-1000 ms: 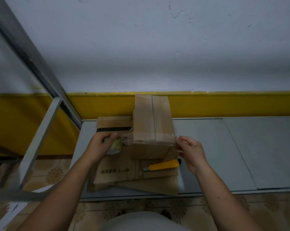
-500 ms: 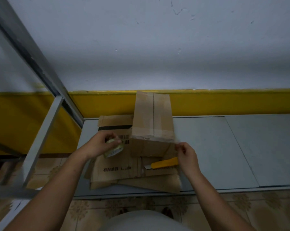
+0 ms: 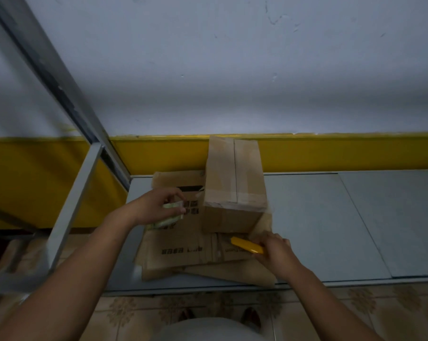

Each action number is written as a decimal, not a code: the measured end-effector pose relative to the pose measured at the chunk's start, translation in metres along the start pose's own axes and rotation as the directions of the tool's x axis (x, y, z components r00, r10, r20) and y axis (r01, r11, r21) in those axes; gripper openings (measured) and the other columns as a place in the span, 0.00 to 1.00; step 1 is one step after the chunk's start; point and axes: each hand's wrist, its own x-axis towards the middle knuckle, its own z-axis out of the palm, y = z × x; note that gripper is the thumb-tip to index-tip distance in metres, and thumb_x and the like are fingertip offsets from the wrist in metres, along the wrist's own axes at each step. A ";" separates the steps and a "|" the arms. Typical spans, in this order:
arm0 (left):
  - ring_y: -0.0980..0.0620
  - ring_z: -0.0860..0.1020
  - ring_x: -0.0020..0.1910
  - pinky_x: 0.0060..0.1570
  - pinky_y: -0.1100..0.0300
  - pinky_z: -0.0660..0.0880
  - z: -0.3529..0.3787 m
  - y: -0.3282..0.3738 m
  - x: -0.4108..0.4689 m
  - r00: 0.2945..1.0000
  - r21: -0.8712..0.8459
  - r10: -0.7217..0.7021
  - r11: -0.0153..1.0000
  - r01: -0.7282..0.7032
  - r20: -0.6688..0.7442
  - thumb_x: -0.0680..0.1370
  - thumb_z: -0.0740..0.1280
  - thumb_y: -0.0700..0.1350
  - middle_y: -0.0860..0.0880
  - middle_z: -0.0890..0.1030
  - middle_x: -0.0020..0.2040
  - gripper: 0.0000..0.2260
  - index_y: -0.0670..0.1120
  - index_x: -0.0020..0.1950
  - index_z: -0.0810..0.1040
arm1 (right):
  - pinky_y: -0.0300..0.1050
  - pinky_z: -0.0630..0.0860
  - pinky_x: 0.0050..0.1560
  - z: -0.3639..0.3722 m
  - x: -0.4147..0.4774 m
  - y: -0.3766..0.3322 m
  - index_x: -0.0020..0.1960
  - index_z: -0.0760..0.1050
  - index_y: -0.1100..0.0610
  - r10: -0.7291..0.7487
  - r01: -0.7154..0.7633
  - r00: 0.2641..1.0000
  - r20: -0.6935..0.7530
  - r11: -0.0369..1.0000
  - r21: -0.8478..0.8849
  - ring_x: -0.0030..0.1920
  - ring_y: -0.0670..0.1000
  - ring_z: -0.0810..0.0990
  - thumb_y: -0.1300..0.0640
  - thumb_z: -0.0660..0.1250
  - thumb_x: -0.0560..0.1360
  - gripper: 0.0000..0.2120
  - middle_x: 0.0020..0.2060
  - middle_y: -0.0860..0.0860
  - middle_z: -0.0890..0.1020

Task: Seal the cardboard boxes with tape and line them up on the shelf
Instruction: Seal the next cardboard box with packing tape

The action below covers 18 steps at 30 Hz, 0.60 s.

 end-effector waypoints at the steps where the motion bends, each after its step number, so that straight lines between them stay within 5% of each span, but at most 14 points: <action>1: 0.64 0.75 0.54 0.52 0.58 0.74 -0.004 0.002 0.000 1.000 0.025 -0.008 1.000 0.007 0.019 0.78 0.71 0.63 0.60 0.77 0.55 0.14 0.65 0.63 0.77 | 0.44 0.65 0.54 -0.002 -0.006 -0.003 0.64 0.73 0.37 -0.026 0.026 1.000 0.007 0.998 0.063 0.60 0.48 0.75 0.43 0.70 0.77 0.16 0.57 0.40 0.77; 6: 0.62 0.71 0.70 0.64 0.54 0.76 -0.019 0.021 0.003 0.991 0.050 0.111 0.992 -0.115 0.079 0.79 0.76 0.52 0.60 0.72 0.71 0.32 0.70 0.75 0.62 | 0.35 0.73 0.42 -0.031 -0.047 -0.055 0.56 0.74 0.40 -0.105 0.091 0.994 0.010 0.906 0.414 0.43 0.43 0.80 0.42 0.71 0.77 0.11 0.44 0.41 0.79; 10: 0.60 0.78 0.64 0.61 0.52 0.78 -0.030 0.038 0.010 0.972 0.142 0.133 0.976 -0.162 0.196 0.78 0.77 0.43 0.62 0.81 0.60 0.49 0.75 0.80 0.47 | 0.36 0.74 0.39 -0.055 -0.065 -0.107 0.55 0.76 0.41 -0.106 0.125 0.992 -0.065 0.836 0.535 0.39 0.44 0.79 0.40 0.71 0.76 0.10 0.42 0.44 0.80; 13: 0.59 0.81 0.53 0.56 0.49 0.81 -0.038 0.051 0.016 0.958 0.187 0.155 0.961 -0.203 0.241 0.79 0.75 0.43 0.61 0.83 0.51 0.49 0.76 0.80 0.44 | 0.41 0.74 0.38 -0.068 -0.063 -0.138 0.52 0.76 0.43 -0.051 0.093 0.995 -0.088 0.809 0.581 0.35 0.45 0.77 0.41 0.71 0.77 0.09 0.37 0.49 0.80; 18: 0.53 0.80 0.49 0.50 0.45 0.82 -0.047 0.064 0.022 0.947 0.263 0.109 0.946 -0.192 0.302 0.82 0.70 0.44 0.55 0.80 0.53 0.41 0.78 0.78 0.49 | 0.47 0.77 0.38 -0.077 -0.048 -0.165 0.51 0.78 0.46 0.038 0.013 0.997 -0.068 0.774 0.633 0.35 0.48 0.81 0.42 0.69 0.79 0.09 0.34 0.52 0.83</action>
